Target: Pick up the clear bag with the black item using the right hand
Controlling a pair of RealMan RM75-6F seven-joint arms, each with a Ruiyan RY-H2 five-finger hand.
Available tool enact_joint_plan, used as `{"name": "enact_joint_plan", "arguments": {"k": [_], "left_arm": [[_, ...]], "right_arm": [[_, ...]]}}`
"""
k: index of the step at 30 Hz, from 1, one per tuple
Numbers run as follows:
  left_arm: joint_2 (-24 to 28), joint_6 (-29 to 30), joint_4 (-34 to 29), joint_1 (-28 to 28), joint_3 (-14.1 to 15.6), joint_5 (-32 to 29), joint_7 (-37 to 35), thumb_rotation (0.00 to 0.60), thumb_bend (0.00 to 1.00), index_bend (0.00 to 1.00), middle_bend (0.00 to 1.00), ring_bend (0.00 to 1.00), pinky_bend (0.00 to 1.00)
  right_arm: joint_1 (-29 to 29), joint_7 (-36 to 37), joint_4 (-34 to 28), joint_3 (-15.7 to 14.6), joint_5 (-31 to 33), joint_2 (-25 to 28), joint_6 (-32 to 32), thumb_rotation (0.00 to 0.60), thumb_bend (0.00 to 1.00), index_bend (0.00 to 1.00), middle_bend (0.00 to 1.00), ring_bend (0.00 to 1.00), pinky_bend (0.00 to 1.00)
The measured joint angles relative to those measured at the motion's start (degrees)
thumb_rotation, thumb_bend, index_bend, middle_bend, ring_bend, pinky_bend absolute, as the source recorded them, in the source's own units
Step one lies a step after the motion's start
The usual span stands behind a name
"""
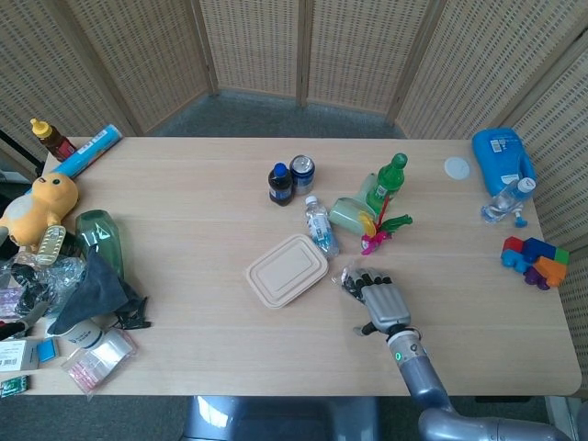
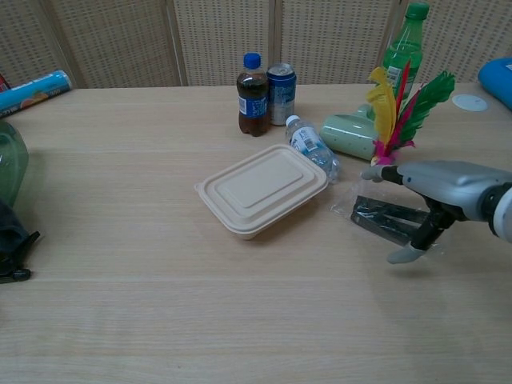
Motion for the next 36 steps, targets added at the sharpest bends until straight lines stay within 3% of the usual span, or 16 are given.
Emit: {"name": "enact_joint_plan", "arguments": {"k": [10,18,24,27,33,36], "left_arm": [[-0.36,-0.38,-0.22,-0.06,0.46,0.66,0.25,0.600,0.00,0.00,0.00,0.00,0.00],[-0.12,-0.29,-0.37,0.04,0.50,0.68,0.06,0.600,0.00,0.00,0.00,0.00,0.00],[-0.05,-0.51,-0.26,-0.03,0.48,0.45,-0.17,0.600,0.00,0.00,0.00,0.00,0.00],[0.02,-0.41,-0.30,0.03,0.50,0.52,-0.25,0.600,0.00,0.00,0.00,0.00,0.00],[-0.03,-0.55,-0.25,-0.03,0.48,0.37,-0.34,0.600,0.00,0.00,0.00,0.00,0.00],[-0.13,-0.73,-0.24,-0.08,0.62,0.49,-0.14,0.600,0.00,0.00,0.00,0.00,0.00]], "right_arm": [[0.90,6.76,5.29,-0.36,-0.36,0.47,-0.68,0.550,0.00,0.00,0.00,0.00,0.00],[0.63,8.77,9.48,-3.12,-2.13,-2.66,0.37,0.551,0.00,0.00,0.00,0.00,0.00],[0.68,8.87,11.11,-3.51,-1.66,-5.11,1.62,0.555,0.00,0.00,0.00,0.00,0.00],[0.69,9.50,12.36,-3.23,-1.89,-6.21,2.33,0.587,0.00,0.00,0.00,0.00,0.01],[0.32,11.60,15.95,-2.98,-3.94,-7.77,3.68,0.600,0.00,0.00,0.00,0.00,0.15],[-0.02,12.58,17.45,-3.16,-4.57,-8.18,3.66,0.600,0.00,0.09,0.04,0.01,0.26]]}}
